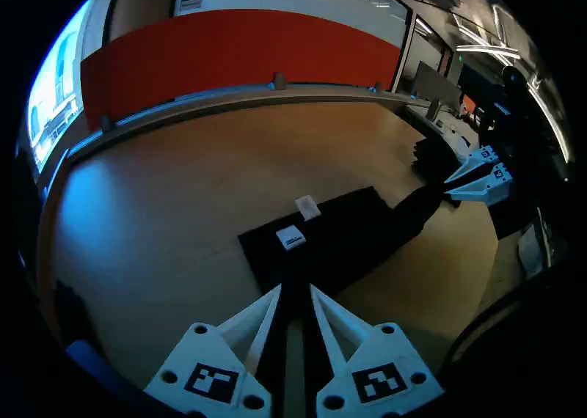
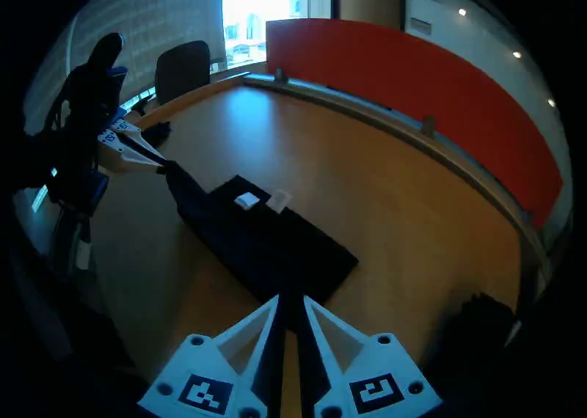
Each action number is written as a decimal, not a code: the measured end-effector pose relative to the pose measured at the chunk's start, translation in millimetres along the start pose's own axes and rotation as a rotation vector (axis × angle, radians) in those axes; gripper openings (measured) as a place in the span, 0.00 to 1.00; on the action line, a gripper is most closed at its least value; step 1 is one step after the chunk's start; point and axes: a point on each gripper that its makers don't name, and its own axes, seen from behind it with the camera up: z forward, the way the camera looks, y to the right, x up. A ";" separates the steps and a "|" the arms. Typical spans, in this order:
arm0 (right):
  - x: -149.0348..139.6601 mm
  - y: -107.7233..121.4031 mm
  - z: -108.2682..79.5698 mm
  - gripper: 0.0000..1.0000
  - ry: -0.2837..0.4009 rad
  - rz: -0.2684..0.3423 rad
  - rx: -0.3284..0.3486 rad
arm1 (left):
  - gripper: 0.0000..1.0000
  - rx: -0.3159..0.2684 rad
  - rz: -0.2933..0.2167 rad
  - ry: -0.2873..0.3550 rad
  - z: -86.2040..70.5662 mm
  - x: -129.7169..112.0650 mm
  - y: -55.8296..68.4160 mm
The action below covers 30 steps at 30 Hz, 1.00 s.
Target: Fold towel
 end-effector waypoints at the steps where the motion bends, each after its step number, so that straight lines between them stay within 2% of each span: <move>1: 0.4 1.0 1.3 0.08 0.000 0.003 0.001 | 0.12 0.000 0.001 -0.002 1.8 0.1 -0.9; 11: -4.9 11.9 18.0 0.08 -0.028 0.021 0.004 | 0.12 -0.003 0.020 -0.008 19.5 2.6 -8.6; 15: -7.2 16.5 28.1 0.08 -0.044 0.026 0.004 | 0.12 0.003 0.038 -0.012 30.8 3.7 -13.7; 21: -9.6 22.6 45.3 0.08 -0.066 0.045 0.004 | 0.12 0.013 0.037 -0.022 48.6 3.2 -22.9; 30: -15.9 31.1 63.0 0.09 -0.094 0.070 0.000 | 0.11 0.005 0.034 -0.042 65.3 -3.8 -25.3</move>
